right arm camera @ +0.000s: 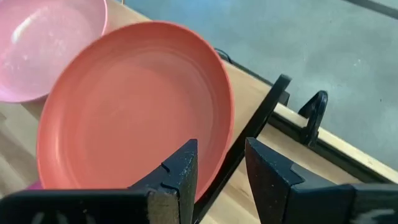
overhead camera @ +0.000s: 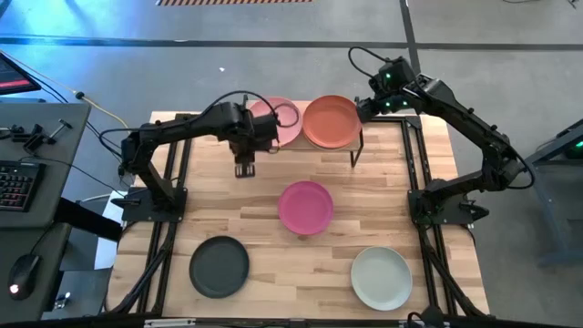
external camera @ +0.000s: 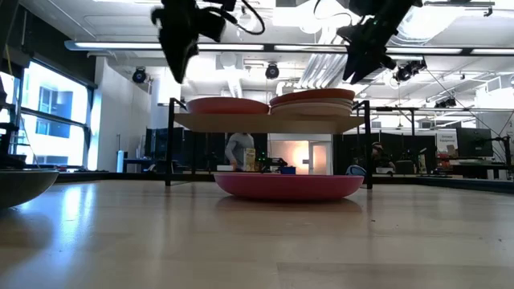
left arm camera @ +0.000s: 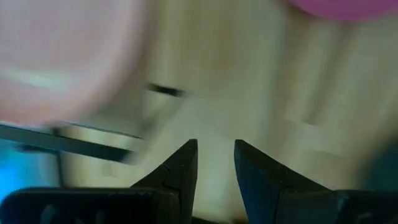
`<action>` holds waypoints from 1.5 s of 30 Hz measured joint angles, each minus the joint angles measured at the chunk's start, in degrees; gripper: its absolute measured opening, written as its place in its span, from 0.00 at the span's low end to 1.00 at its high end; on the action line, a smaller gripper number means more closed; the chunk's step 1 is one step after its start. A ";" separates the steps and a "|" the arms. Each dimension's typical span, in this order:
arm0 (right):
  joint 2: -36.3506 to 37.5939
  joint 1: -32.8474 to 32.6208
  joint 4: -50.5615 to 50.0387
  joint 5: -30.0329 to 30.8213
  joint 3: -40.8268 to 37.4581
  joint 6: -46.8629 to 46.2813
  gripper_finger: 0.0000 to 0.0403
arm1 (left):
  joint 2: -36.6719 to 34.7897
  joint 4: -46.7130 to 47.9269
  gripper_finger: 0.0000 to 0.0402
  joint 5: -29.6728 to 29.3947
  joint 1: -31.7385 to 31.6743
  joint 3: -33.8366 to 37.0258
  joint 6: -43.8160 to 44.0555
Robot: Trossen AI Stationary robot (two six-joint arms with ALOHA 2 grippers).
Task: Place and stack plates onto a shelf
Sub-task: Stack the black plate on top of the light pink plate on the shelf
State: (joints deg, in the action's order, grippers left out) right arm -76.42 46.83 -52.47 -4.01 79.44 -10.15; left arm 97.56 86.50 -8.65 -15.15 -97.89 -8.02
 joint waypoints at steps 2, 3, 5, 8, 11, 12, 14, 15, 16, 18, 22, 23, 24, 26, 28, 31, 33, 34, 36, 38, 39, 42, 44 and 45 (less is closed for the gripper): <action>0.00 0.00 -1.20 -0.62 0.00 -0.05 0.28 | -0.02 2.49 0.24 4.70 1.49 0.30 3.85; 0.00 0.00 -1.82 -0.67 -0.01 -0.04 0.28 | -0.04 3.34 0.24 6.43 2.41 0.76 5.51; 0.00 -0.01 -3.13 -0.72 -0.01 -0.06 0.28 | 0.00 3.62 0.24 8.81 4.69 2.10 8.46; 0.00 -0.57 -5.35 -0.69 -0.02 -0.02 0.28 | -0.30 3.52 0.24 10.83 8.21 4.10 9.90; 0.00 -1.78 -7.30 -0.70 -0.02 0.13 0.28 | -0.46 3.56 0.24 10.99 11.25 6.64 10.22; 0.00 -2.33 -7.80 -0.70 -0.02 0.13 0.28 | -0.54 3.56 0.24 10.98 12.03 7.56 10.68; 0.00 -3.60 -8.67 -0.70 -0.02 0.04 0.28 | -0.80 3.45 0.24 10.99 13.39 9.26 11.61; 0.00 -4.32 -8.89 -0.70 -0.02 -0.17 0.28 | -1.05 3.47 0.24 10.99 14.03 10.31 12.39; 0.00 -5.14 -9.20 -0.69 -0.02 -0.53 0.28 | -1.48 3.45 0.24 10.99 14.68 11.63 13.50; 0.00 -6.83 -10.00 -0.72 -0.02 -1.70 0.28 | -2.40 3.25 0.24 10.97 16.19 13.98 15.82; 0.00 -9.85 -11.96 -0.74 -0.02 -4.01 0.28 | -5.83 0.75 0.24 11.10 20.09 20.26 20.21; 0.00 -10.64 -12.56 -0.74 -0.02 -4.48 0.28 | -6.97 -0.70 0.24 11.12 21.14 22.02 21.47; 0.00 -11.47 -13.27 -0.74 -0.02 -4.95 0.28 | -8.04 -2.30 0.24 11.13 22.11 23.76 22.79; 0.02 -13.04 -14.41 -0.70 -0.02 -5.83 0.28 | -10.17 -4.11 0.24 11.13 24.23 26.84 25.54; 0.00 -14.83 -15.17 -0.70 -0.02 -6.40 0.28 | -12.13 -5.47 0.24 11.10 26.48 29.44 27.77; 0.00 -17.23 -16.03 -0.72 -0.02 -7.02 0.28 | -14.45 -8.12 0.24 11.10 30.12 32.55 31.24; 0.00 -18.71 -16.06 -0.72 -0.02 -8.18 0.28 | -15.32 -10.16 0.24 11.10 32.37 34.08 33.75; 0.00 -19.53 -16.09 -0.71 -0.02 -8.83 0.28 | -15.64 -11.74 0.24 11.08 33.42 34.82 34.81; 0.00 -21.01 -16.13 -0.69 -0.02 -9.74 0.28 | -15.91 -14.75 0.24 11.10 35.47 36.26 36.53; 0.00 -22.61 -16.15 -0.70 -0.02 -10.71 0.28 | -15.81 -16.79 0.24 11.10 37.36 37.59 37.61; 0.02 -23.39 -16.15 -0.69 -0.02 -10.98 0.28 | -15.81 -17.68 0.24 11.09 38.21 38.08 38.22; 0.00 -25.61 -16.47 -0.26 -0.02 -12.27 0.28 | -15.84 -20.98 0.24 11.08 40.01 39.62 40.80; 0.00 -27.07 -16.71 0.43 -0.02 -13.06 0.28 | -15.84 -21.72 0.24 10.84 41.07 40.51 42.39; 0.00 -27.82 -16.80 0.59 -0.02 -13.58 0.28 | -15.87 -22.25 0.24 10.80 41.61 41.05 42.93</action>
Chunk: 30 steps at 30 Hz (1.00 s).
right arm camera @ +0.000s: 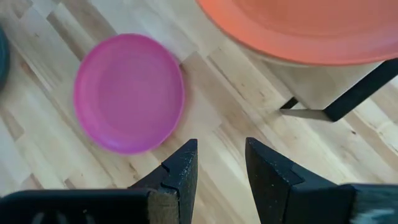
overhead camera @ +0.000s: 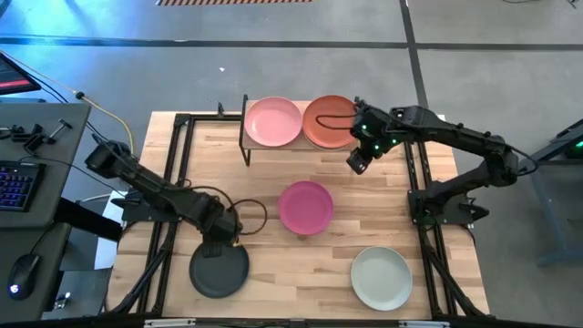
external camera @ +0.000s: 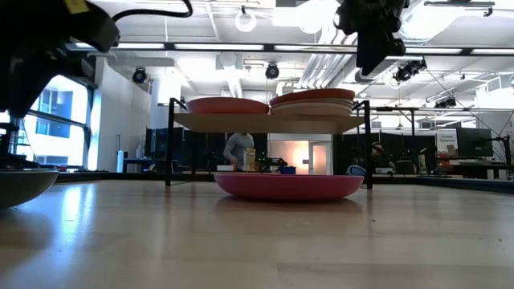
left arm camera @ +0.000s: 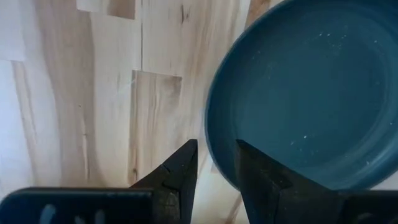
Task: Place and stack plates onto a shelf
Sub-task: Stack the black plate on top of the light pink plate on the shelf
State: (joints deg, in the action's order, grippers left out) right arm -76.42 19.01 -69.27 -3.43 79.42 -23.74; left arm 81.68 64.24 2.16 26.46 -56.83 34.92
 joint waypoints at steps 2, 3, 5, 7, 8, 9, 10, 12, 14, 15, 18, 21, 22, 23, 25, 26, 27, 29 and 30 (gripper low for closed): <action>0.01 -1.38 -0.02 0.56 0.00 -0.89 0.28 | 0.04 -1.69 0.24 0.00 0.87 1.22 1.09; 0.00 -2.05 -0.03 0.81 0.00 -1.38 0.28 | 0.05 -2.75 0.24 -0.01 1.25 1.82 1.71; 0.00 -3.31 -0.10 1.55 0.00 -2.11 0.28 | 0.03 -4.70 0.24 0.05 1.81 3.03 3.09; 0.00 -4.32 -0.18 1.73 0.00 -3.05 0.28 | 0.05 -6.27 0.24 0.09 2.38 4.28 4.02; 0.00 -4.80 -0.18 1.73 0.00 -3.30 0.28 | 0.05 -7.32 0.24 0.10 2.65 4.91 4.36; 0.01 -5.18 -0.18 1.73 0.00 -3.32 0.28 | 0.05 -8.52 0.24 0.12 2.89 5.54 4.75; 0.00 -5.55 -0.18 1.75 0.00 -3.32 0.28 | 0.05 -9.37 0.24 0.11 3.05 6.14 5.15; 0.00 -6.21 -0.18 1.78 0.00 -3.53 0.28 | 0.05 -9.61 0.24 -0.81 3.32 7.34 6.71; 0.00 -6.72 -0.16 1.81 0.00 -4.19 0.28 | 0.05 -9.80 0.24 -1.10 3.30 8.59 8.15; 0.00 -6.91 -0.16 1.87 0.00 -4.37 0.28 | 0.05 -10.33 0.24 -0.86 3.30 9.07 8.37; 0.00 -7.44 -0.16 2.37 0.00 -4.47 0.28 | 0.05 -11.19 0.24 -0.57 3.30 9.97 8.48; 0.00 -7.84 -0.18 2.96 0.00 -4.78 0.28 | 0.05 -12.67 0.24 -0.50 3.30 10.83 8.50; 0.00 -7.94 -0.16 3.02 0.00 -4.78 0.28 | 0.05 -13.52 0.24 -0.39 3.30 11.19 8.50; 0.00 -7.97 -0.17 3.18 0.00 -4.78 0.28 | 0.05 -13.95 0.24 0.00 3.28 11.61 8.50; 0.02 -8.09 -0.20 3.25 0.00 -4.78 0.28 | 0.07 -15.30 0.24 0.79 3.28 12.51 8.50; 0.01 -8.10 -0.26 3.31 0.00 -4.78 0.28 | 0.06 -15.93 0.24 0.84 3.28 12.98 8.55; 0.00 -8.10 -0.35 3.31 0.00 -4.80 0.28 | 0.05 -16.05 0.24 0.81 3.28 13.26 8.81; 0.01 -8.10 -0.35 3.31 0.00 -4.79 0.28 | 0.05 -16.12 0.24 0.43 3.27 13.84 9.55; 0.00 -8.10 -0.35 3.31 0.00 -4.80 0.28 | 0.05 -16.47 0.24 0.34 3.17 14.10 9.61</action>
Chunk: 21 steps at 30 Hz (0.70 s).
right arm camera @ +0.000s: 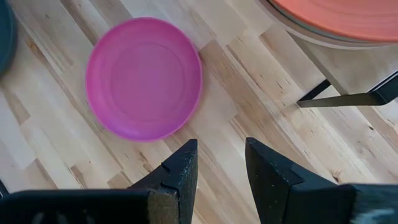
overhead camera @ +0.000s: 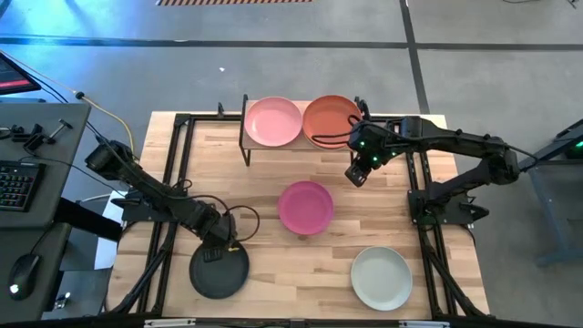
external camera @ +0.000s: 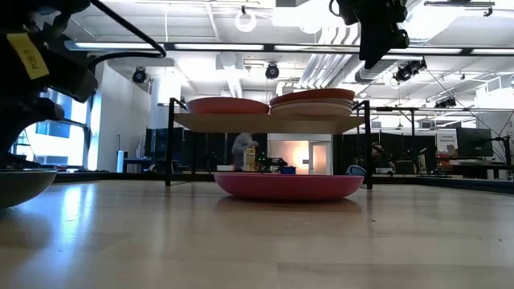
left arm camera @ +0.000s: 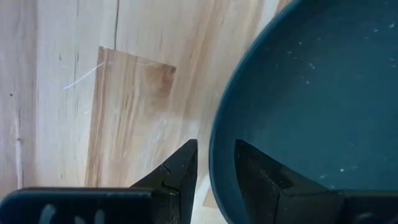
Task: Place and stack plates onto a shelf
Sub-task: Stack the black plate on top of the light pink plate on the shelf
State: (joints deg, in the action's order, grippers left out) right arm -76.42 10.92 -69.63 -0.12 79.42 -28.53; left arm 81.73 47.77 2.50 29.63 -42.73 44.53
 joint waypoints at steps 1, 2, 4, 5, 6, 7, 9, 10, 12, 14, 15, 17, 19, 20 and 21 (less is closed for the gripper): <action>0.00 0.00 0.00 0.00 0.00 0.00 0.28 | 0.00 -0.21 0.24 0.00 -0.04 0.13 -0.04; 0.00 0.00 0.00 0.01 0.00 0.00 0.28 | 0.00 -1.09 0.24 0.08 -0.02 0.40 -0.04; 0.01 0.00 0.00 0.13 0.00 0.00 0.28 | 0.00 -3.15 0.24 1.06 -0.02 1.32 -0.06; 0.00 0.00 0.00 0.25 0.00 -0.01 0.28 | 0.00 -4.15 0.24 1.47 -0.02 1.86 0.02; 0.01 0.00 0.00 0.42 0.00 -0.02 0.28 | 0.00 -4.96 0.24 1.62 -0.02 2.37 0.47; 0.00 0.00 0.00 0.52 0.00 -0.02 0.28 | 0.00 -5.46 0.24 1.63 -0.02 2.85 1.22; 0.00 0.00 0.00 0.54 0.00 -0.02 0.28 | 0.00 -5.67 0.24 1.62 -0.02 3.57 2.51; 0.00 0.00 0.00 0.55 0.00 -0.02 0.28 | 0.00 -5.63 0.23 1.59 -0.02 3.64 3.00; 0.00 0.00 0.00 0.55 0.00 -0.02 0.28 | 0.00 -5.97 0.22 1.49 -0.02 3.60 3.39; 0.00 0.00 0.00 0.55 0.00 -0.02 0.28 | 0.00 -5.96 0.20 1.49 -0.02 3.60 3.40; 0.00 0.00 0.02 0.55 0.00 -0.02 0.28 | 0.00 -5.99 0.17 1.50 -0.02 3.60 3.38; 0.00 0.00 0.00 0.55 0.00 -0.02 0.28 | 0.00 -6.22 0.11 1.78 -0.02 3.60 3.38; 0.00 0.00 0.02 0.55 0.00 -0.02 0.28 | -0.02 -7.33 0.04 2.26 -0.02 3.56 3.41; 0.00 0.00 0.00 0.55 0.00 -0.02 0.28 | -0.04 -8.05 0.03 2.52 -0.02 3.47 3.69; 0.00 0.00 0.00 0.55 0.00 -0.02 0.28 | -0.04 -8.60 0.02 2.58 -0.02 3.45 4.24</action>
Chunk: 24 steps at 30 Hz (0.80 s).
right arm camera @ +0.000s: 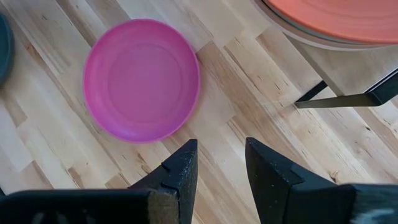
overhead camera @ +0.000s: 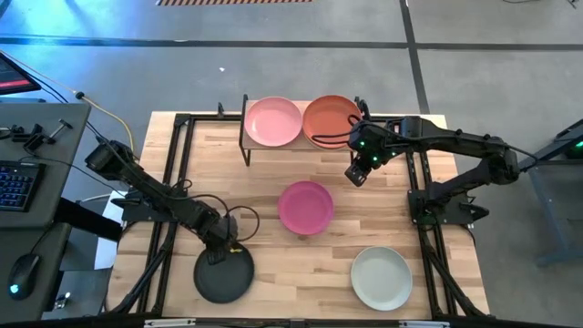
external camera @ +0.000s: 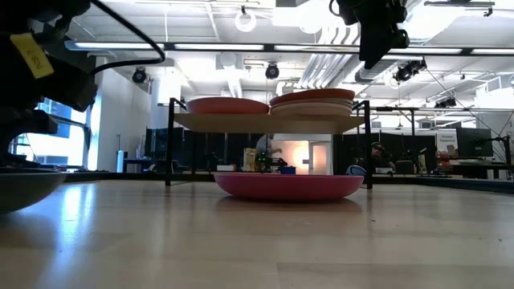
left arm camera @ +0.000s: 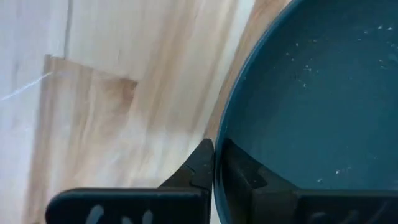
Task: Place and stack plates onto a shelf
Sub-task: Stack the black plate on top of the light pink plate on the shelf
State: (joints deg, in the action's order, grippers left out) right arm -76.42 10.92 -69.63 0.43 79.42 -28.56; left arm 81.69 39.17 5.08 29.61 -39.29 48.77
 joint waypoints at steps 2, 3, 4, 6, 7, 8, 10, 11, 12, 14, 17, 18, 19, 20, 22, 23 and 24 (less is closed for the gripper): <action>0.00 0.00 0.01 0.02 0.00 0.00 0.28 | 0.00 -0.69 0.02 -0.02 0.02 0.00 0.68; 0.01 0.00 0.01 0.02 0.00 0.01 0.28 | 0.00 -0.95 0.02 0.00 0.02 0.02 0.97; 0.00 0.00 0.02 0.08 0.00 0.00 0.28 | 0.00 -1.31 0.01 0.08 0.02 0.02 1.50; 0.00 0.00 0.00 0.57 0.00 0.01 0.28 | 0.00 -2.13 0.01 0.28 0.02 0.01 2.75; 0.01 0.00 0.00 0.68 0.00 0.02 0.28 | 0.00 -2.07 0.01 0.37 0.02 -0.22 3.06; 0.01 0.00 0.00 0.69 0.00 0.02 0.28 | 0.00 -1.86 0.01 0.38 0.02 -0.56 3.14; 0.00 0.00 0.00 0.83 0.00 0.02 0.28 | 0.02 -1.69 0.01 0.32 0.00 -1.51 3.26; 0.00 0.00 0.00 0.83 0.00 0.02 0.28 | 0.02 -1.63 0.00 0.28 -0.04 -2.20 3.26; 0.01 0.00 0.00 0.83 0.00 0.02 0.28 | 0.02 -1.56 0.00 0.15 -0.14 -2.93 3.22; 0.00 0.00 0.00 0.83 0.00 0.02 0.28 | 0.02 -0.77 0.00 -0.19 -0.45 -4.41 3.20; 0.00 0.00 0.00 0.83 0.00 0.02 0.28 | 0.09 0.97 0.00 -0.86 -1.46 -7.25 1.34; 0.00 0.00 0.00 0.83 0.00 0.03 0.28 | 0.09 1.60 0.00 -1.19 -1.86 -8.22 0.34; 0.00 0.00 0.00 0.94 0.00 0.02 0.28 | 0.09 2.47 0.00 -1.64 -2.41 -9.20 -0.50; 0.00 0.00 0.00 1.22 0.00 0.03 0.28 | 0.09 3.63 0.00 -2.03 -2.96 -10.15 -1.53; 0.00 0.00 0.00 2.23 0.00 0.02 0.28 | 0.09 5.85 0.00 -2.49 -4.22 -12.05 -3.64; 0.00 0.00 0.00 2.62 0.00 0.04 0.28 | 0.09 6.86 0.00 -2.99 -4.90 -13.06 -4.59; 0.01 0.02 -0.01 2.79 0.00 0.02 0.28 | 0.09 8.10 0.00 -3.43 -5.66 -13.99 -5.52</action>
State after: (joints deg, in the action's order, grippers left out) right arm -76.41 10.94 -69.64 3.22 79.42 -28.53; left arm 81.78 47.27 1.65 23.95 -53.28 43.25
